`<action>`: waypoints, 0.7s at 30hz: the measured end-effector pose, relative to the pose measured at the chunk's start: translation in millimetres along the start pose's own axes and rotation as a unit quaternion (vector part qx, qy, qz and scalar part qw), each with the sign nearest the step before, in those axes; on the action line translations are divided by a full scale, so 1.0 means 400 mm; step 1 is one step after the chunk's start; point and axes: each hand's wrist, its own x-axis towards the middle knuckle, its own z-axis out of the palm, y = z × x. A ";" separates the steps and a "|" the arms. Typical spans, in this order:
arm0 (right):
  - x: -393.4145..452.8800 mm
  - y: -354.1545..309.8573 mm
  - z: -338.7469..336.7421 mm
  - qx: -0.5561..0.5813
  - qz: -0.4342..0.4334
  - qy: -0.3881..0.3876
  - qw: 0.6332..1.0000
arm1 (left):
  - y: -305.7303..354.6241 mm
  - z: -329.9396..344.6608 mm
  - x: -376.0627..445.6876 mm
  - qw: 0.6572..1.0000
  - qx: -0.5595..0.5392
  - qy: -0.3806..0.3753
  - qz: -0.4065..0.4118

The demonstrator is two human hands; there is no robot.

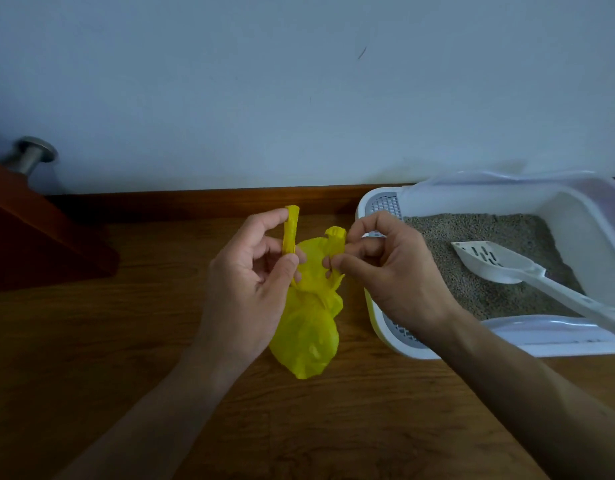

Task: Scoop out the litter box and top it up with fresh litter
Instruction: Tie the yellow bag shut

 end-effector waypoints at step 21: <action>0.000 0.007 0.003 -0.233 -0.143 -0.090 0.958 | -0.044 -0.006 0.014 0.990 0.057 -0.122 -0.046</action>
